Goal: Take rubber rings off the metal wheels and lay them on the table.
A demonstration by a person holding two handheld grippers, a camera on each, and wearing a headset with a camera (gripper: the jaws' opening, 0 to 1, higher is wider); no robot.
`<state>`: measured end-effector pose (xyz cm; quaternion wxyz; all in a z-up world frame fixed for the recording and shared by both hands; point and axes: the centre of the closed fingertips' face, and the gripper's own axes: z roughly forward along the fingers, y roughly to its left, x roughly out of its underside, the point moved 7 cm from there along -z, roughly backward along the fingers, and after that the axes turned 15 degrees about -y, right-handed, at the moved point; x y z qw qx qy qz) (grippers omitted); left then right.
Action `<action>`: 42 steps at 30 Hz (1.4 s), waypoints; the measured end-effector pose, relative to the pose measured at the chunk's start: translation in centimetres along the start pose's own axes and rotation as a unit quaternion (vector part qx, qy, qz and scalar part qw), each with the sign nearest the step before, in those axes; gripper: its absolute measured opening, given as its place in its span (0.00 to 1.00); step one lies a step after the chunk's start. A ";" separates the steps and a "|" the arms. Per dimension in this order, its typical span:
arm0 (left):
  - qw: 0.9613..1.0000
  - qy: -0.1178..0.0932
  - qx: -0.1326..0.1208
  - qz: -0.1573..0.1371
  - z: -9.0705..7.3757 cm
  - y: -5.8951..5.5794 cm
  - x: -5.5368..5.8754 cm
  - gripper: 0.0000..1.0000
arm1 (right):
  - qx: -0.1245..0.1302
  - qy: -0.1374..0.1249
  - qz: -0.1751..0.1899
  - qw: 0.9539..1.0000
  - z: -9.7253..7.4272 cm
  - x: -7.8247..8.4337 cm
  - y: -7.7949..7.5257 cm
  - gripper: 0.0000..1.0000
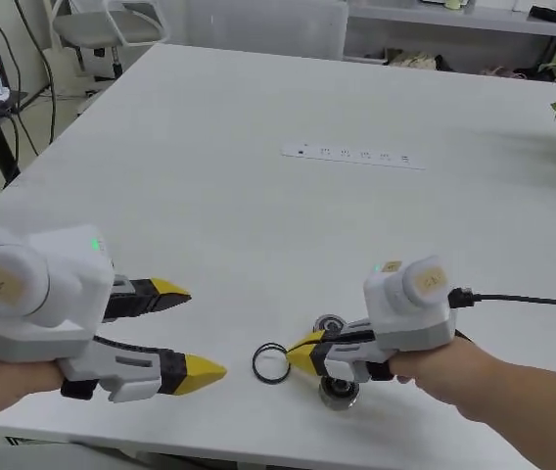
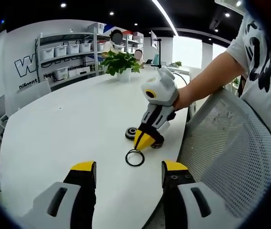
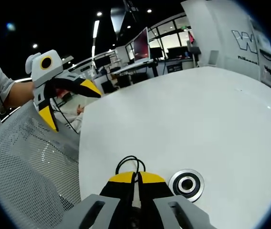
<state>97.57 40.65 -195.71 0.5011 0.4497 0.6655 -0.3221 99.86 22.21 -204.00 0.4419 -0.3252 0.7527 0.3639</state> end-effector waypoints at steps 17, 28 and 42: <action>1.000 0.001 -0.002 -0.002 0.3 0.4 -0.4 0.53 | 0.017 -0.055 0.010 0.998 -1.4 -2.6 -0.4 0.07; 1.000 0.000 0.011 0.004 2.2 0.7 -1.5 0.53 | 0.044 -0.121 0.011 0.992 -4.0 -5.5 -1.4 0.12; 0.999 -0.003 0.031 0.010 5.4 0.9 -2.6 0.53 | 0.070 -0.145 0.007 0.987 -7.2 -5.4 -2.7 0.16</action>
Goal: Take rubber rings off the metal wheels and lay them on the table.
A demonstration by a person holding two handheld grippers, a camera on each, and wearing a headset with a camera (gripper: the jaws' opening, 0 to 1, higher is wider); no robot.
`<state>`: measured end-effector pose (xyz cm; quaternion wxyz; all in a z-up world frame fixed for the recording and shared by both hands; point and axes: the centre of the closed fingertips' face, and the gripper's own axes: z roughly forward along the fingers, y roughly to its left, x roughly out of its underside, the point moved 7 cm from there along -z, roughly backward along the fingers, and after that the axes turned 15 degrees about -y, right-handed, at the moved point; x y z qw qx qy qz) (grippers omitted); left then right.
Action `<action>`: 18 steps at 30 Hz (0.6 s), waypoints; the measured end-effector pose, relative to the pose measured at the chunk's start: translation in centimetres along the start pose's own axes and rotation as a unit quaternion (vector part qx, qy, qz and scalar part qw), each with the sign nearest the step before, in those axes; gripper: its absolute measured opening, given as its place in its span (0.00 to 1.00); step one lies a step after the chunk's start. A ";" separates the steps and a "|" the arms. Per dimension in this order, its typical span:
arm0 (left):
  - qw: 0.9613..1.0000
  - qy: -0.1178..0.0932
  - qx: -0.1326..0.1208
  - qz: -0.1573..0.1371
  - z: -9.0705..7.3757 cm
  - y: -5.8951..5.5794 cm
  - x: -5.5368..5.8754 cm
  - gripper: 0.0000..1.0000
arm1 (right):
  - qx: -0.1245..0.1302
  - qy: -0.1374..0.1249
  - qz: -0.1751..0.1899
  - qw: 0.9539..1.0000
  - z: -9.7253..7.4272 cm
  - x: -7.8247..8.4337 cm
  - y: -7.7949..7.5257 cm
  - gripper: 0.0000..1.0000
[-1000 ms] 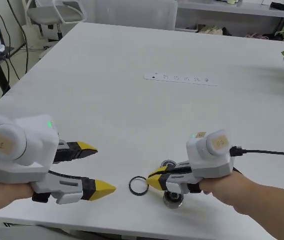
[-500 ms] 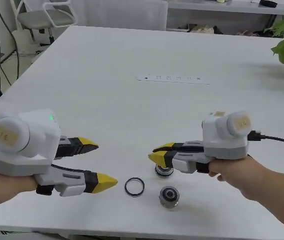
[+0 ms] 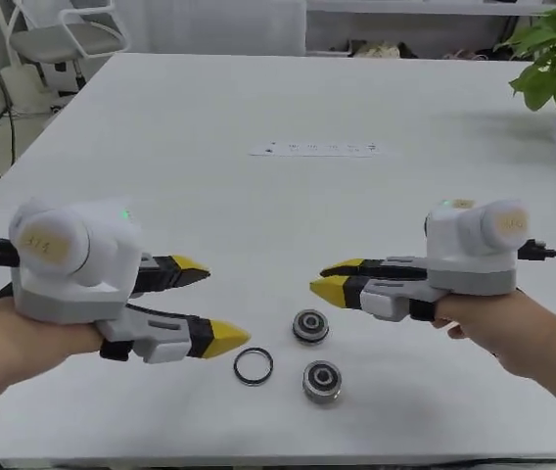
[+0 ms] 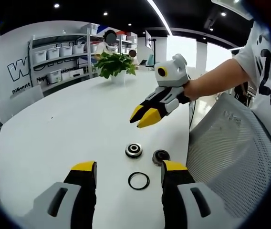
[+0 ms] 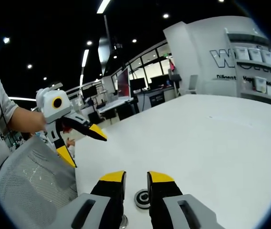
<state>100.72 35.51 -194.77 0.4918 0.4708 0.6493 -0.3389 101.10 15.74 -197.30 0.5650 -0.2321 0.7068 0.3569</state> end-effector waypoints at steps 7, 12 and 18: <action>1.000 0.006 0.006 -0.001 1.2 0.3 0.3 0.53 | 0.008 0.013 -0.003 1.000 -1.0 0.7 -0.5 0.23; 1.000 0.013 0.005 -0.003 1.9 0.8 0.6 0.53 | 0.016 0.021 -0.009 1.000 -1.6 1.5 -1.1 0.25; 1.000 0.027 0.016 0.003 3.0 0.7 1.3 0.52 | 0.022 0.039 -0.013 0.999 -1.9 2.8 -1.7 0.28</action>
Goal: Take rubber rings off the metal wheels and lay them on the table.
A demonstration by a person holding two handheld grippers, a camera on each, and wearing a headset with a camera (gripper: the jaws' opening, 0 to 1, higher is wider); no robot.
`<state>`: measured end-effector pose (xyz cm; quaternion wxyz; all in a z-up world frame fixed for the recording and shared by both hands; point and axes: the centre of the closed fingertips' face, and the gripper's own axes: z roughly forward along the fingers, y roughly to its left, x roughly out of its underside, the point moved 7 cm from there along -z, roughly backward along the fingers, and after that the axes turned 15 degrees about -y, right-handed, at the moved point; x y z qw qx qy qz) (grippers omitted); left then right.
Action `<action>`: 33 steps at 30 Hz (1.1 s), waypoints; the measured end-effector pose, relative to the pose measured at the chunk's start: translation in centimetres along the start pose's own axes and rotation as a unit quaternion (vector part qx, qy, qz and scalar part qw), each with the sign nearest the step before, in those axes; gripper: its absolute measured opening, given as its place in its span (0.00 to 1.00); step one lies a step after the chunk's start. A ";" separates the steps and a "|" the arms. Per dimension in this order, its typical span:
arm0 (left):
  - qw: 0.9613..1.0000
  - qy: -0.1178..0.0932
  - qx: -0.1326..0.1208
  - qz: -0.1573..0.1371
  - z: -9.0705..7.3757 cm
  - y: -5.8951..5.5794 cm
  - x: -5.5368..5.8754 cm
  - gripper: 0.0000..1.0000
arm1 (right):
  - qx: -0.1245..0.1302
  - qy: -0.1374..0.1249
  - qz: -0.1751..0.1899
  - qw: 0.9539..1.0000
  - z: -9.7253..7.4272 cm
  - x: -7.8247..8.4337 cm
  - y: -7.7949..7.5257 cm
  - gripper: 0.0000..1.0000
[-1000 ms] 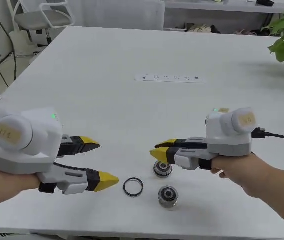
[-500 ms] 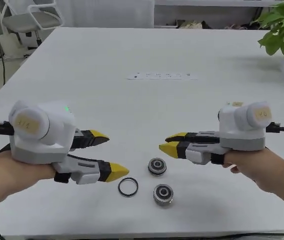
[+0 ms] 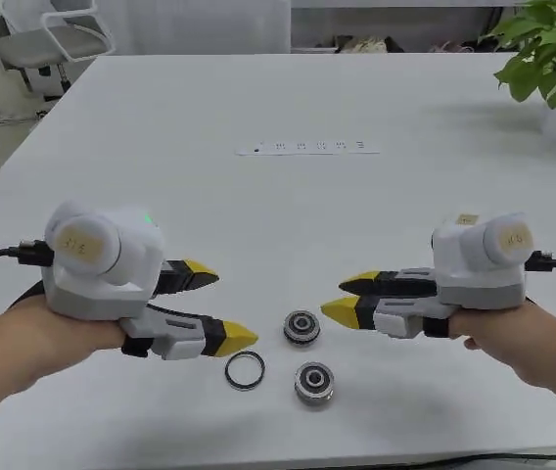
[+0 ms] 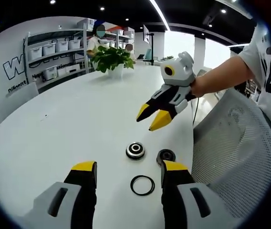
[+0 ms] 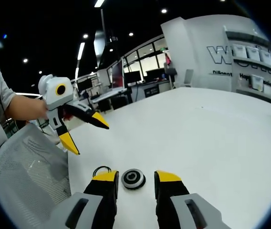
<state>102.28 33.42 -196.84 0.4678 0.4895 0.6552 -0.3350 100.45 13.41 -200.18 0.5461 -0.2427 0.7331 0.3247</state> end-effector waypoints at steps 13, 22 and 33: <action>1.000 0.015 0.020 0.006 2.1 -0.2 1.2 0.51 | -0.011 0.042 -0.019 0.999 0.3 2.7 -0.3 0.32; 0.999 0.019 0.033 0.006 3.7 -0.3 1.6 0.48 | -0.022 0.055 -0.028 0.998 1.1 3.5 -0.2 0.31; 0.999 0.022 0.045 0.003 5.5 -0.7 1.9 0.41 | -0.039 0.065 -0.038 0.996 1.8 3.8 0.3 0.31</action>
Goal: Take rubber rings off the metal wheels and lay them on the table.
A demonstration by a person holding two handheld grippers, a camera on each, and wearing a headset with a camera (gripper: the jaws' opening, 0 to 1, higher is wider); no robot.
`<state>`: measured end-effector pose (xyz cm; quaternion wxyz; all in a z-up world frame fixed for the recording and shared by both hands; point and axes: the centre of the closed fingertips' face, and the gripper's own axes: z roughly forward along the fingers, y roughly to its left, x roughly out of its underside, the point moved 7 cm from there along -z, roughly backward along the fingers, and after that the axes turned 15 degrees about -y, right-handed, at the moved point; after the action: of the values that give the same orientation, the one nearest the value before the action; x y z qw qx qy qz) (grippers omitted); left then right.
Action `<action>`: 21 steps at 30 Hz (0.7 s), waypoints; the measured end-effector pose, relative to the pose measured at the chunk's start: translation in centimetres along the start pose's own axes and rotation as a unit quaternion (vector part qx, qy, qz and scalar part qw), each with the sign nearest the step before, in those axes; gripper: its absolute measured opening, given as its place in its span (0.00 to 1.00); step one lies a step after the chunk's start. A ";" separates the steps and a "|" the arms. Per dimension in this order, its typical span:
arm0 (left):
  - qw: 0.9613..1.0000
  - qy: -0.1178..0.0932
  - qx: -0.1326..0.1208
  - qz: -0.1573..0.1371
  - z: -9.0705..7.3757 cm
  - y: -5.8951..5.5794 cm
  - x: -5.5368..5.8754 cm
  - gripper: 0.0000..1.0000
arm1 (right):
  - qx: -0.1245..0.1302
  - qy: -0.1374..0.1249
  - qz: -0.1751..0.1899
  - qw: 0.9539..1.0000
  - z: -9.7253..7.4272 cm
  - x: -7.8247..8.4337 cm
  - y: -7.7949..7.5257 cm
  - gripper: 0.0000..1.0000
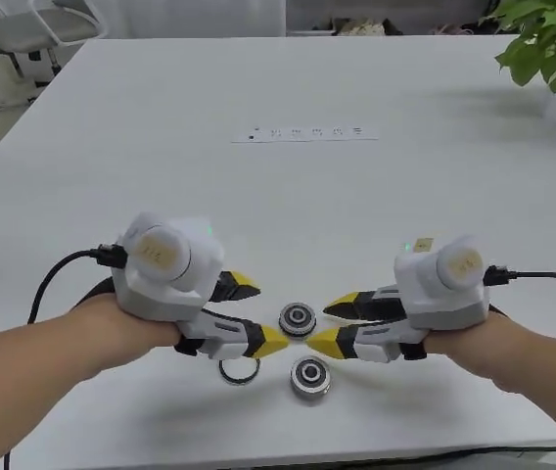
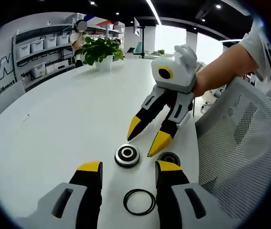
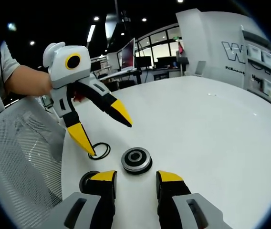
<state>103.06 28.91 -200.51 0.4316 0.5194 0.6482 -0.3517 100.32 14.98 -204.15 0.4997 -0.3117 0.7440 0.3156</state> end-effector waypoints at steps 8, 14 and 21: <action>1.000 0.002 0.006 -0.006 1.1 0.1 0.0 0.35 | -0.003 0.000 -0.002 1.000 0.3 -0.1 0.0 0.31; 1.000 0.005 0.012 -0.009 1.9 0.0 0.1 0.30 | -0.002 -0.001 -0.002 1.000 0.3 0.0 0.0 0.30; 1.000 0.009 0.015 -0.017 2.7 0.0 0.1 0.26 | 0.000 -0.001 0.002 1.000 0.1 0.2 0.0 0.30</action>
<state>103.55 26.53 -201.63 0.4118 0.5183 0.6553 -0.3638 100.32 15.06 -204.39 0.4996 -0.3098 0.7442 0.3172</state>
